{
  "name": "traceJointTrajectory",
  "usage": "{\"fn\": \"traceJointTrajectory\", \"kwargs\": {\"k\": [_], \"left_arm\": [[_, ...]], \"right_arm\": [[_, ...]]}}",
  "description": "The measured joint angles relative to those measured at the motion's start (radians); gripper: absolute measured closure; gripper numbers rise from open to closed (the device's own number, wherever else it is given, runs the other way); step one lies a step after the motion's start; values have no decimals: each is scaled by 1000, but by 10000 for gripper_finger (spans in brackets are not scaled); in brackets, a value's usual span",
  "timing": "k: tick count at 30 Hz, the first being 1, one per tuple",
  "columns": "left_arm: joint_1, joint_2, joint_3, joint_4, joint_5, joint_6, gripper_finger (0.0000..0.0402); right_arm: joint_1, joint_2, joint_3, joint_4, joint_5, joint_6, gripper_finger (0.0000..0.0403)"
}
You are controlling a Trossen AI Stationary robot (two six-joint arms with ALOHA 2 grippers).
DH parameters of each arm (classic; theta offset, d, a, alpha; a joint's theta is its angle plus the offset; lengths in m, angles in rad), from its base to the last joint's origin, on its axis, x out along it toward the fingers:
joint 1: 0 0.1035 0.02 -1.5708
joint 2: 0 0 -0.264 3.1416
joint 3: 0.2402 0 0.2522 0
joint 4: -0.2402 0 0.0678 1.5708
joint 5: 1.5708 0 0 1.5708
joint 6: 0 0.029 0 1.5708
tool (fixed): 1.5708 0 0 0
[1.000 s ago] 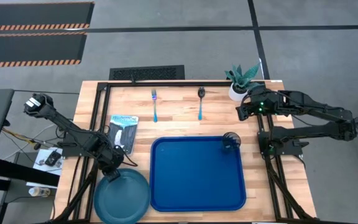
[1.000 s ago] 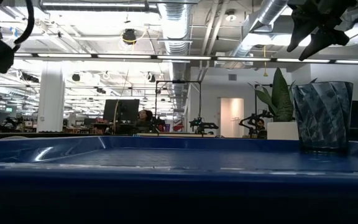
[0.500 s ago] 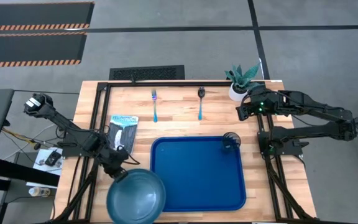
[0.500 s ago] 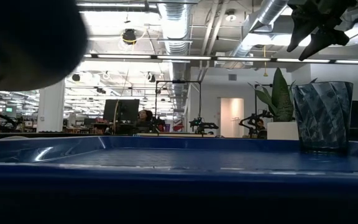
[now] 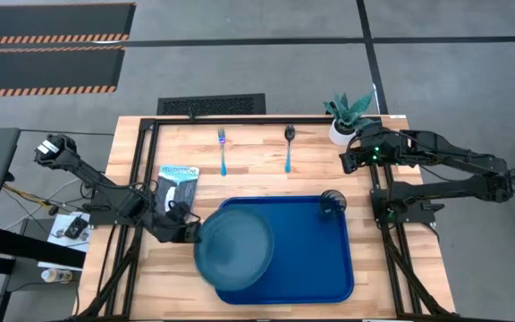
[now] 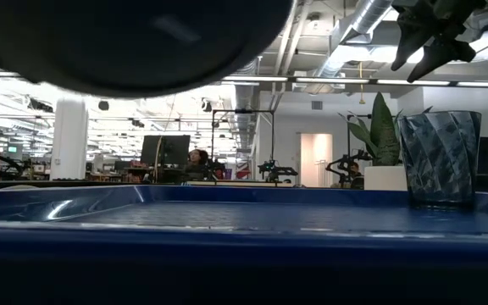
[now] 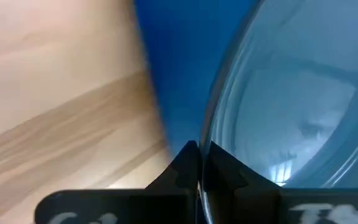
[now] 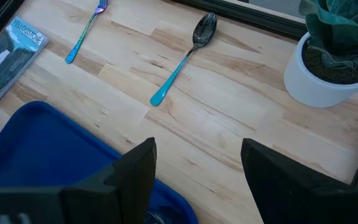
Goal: Pick and place plate/cup/fork/spoon on tray
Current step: Put the blue plate on the bottom right of the blue tray
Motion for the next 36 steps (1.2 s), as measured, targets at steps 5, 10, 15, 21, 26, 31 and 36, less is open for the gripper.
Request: {"fn": "traceJointTrajectory", "kwargs": {"k": [5, 10, 15, 21, 26, 31, 36], "left_arm": [[0, 0, 0, 98, -185, -3, 402], [23, 10, 0, 150, -267, 8, 402], [59, 56, 13, 203, -309, 23, 401], [121, 160, 97, 173, -197, 121, 401], [161, 260, 200, 80, -127, 196, 401], [187, 358, 308, -3, -75, 272, 401], [214, 443, 394, -82, -29, 345, 401]], "right_arm": [[0, 0, 0, 6, 0, 0, 143], [0, 0, 0, 6, 0, 0, 143], [0, 0, 0, 5, -1, 0, 143], [0, 0, 0, 6, -1, 0, 143], [0, 0, 0, 6, -1, -1, 143], [0, 0, 0, 5, -1, -1, 143], [0, 0, 0, 5, -1, -2, 143]]}}
